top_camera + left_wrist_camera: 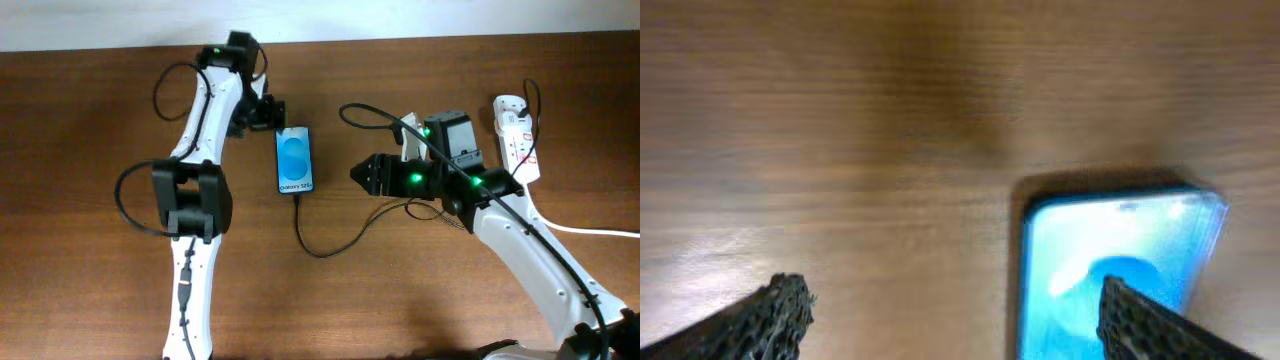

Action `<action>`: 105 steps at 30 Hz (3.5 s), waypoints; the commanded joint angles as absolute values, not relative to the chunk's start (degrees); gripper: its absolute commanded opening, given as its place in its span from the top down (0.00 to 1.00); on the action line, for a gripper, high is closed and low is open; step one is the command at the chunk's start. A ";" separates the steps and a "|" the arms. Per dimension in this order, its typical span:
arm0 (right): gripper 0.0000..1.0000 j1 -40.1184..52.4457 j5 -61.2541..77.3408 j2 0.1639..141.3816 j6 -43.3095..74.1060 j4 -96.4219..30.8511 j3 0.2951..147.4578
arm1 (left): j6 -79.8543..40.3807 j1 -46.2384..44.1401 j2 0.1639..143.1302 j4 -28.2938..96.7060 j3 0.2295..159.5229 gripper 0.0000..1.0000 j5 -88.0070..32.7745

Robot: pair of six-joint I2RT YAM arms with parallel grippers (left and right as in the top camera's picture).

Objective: Plug charger to phone and switch on socket

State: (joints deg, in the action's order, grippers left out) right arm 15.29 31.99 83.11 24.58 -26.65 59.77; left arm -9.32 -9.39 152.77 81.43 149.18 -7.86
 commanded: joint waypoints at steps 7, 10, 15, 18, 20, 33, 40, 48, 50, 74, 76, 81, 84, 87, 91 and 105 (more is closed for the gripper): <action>0.33 1.06 17.65 77.73 16.91 -62.22 96.16 | -9.17 -5.48 143.04 94.28 179.74 0.00 -6.15; 0.28 -13.23 15.35 75.44 16.73 -67.16 99.96 | -9.19 -5.04 142.89 96.60 179.72 0.01 -6.15; 0.22 -33.39 15.35 79.66 13.69 -68.90 99.77 | -9.19 -5.08 142.89 96.71 179.72 0.01 -6.15; 0.21 -37.32 15.33 86.74 13.67 -69.10 99.77 | -9.19 -5.08 142.89 96.71 179.72 0.01 -6.15; 0.20 -39.22 15.49 91.53 13.39 -68.20 99.77 | -9.19 -5.08 142.89 96.71 179.72 0.01 -6.15; 0.17 -36.97 17.06 119.96 12.19 -52.66 99.74 | -9.19 -5.15 142.89 96.71 179.72 0.01 -6.15; 0.17 -30.24 10.76 123.79 7.77 -47.75 99.74 | -9.19 -5.13 142.89 96.71 179.72 0.01 -6.15; 0.17 -27.00 1.23 125.58 14.52 -46.00 99.53 | -9.19 -5.13 142.89 96.71 179.72 0.01 -6.15; 0.17 -27.00 1.21 127.33 16.67 -46.04 99.53 | -9.19 -5.13 142.89 96.71 179.72 0.01 -6.15; 0.17 -23.79 7.33 131.63 21.28 -47.77 99.53 | -9.19 -5.13 142.89 96.71 179.72 0.01 -6.15; 0.17 -23.27 7.49 131.63 19.75 -48.60 99.53 | -9.19 -5.13 142.89 96.71 179.72 0.01 -6.15; 0.17 -22.76 7.27 131.63 18.24 -50.13 99.53 | -9.19 -5.13 142.89 96.71 179.72 0.01 -6.15; 0.17 -23.11 5.69 131.50 18.04 -50.26 99.90 | -9.19 -5.13 142.89 96.71 179.72 0.01 -6.15; 0.17 -26.26 5.50 129.62 18.04 -55.46 105.67 | -9.19 -5.13 142.89 96.71 179.72 0.01 -6.15; 0.16 -31.70 -0.38 123.09 16.32 -71.90 124.92 | -9.19 -5.13 142.89 96.71 179.72 0.01 -6.15; 0.00 -19.66 22.81 100.18 -0.19 -97.34 157.40 | -9.19 -5.13 142.89 96.71 179.72 0.00 -6.15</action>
State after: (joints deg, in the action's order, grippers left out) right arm -23.92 16.40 105.49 1.43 -96.97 157.12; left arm -9.47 -5.17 144.75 96.66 179.37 -6.59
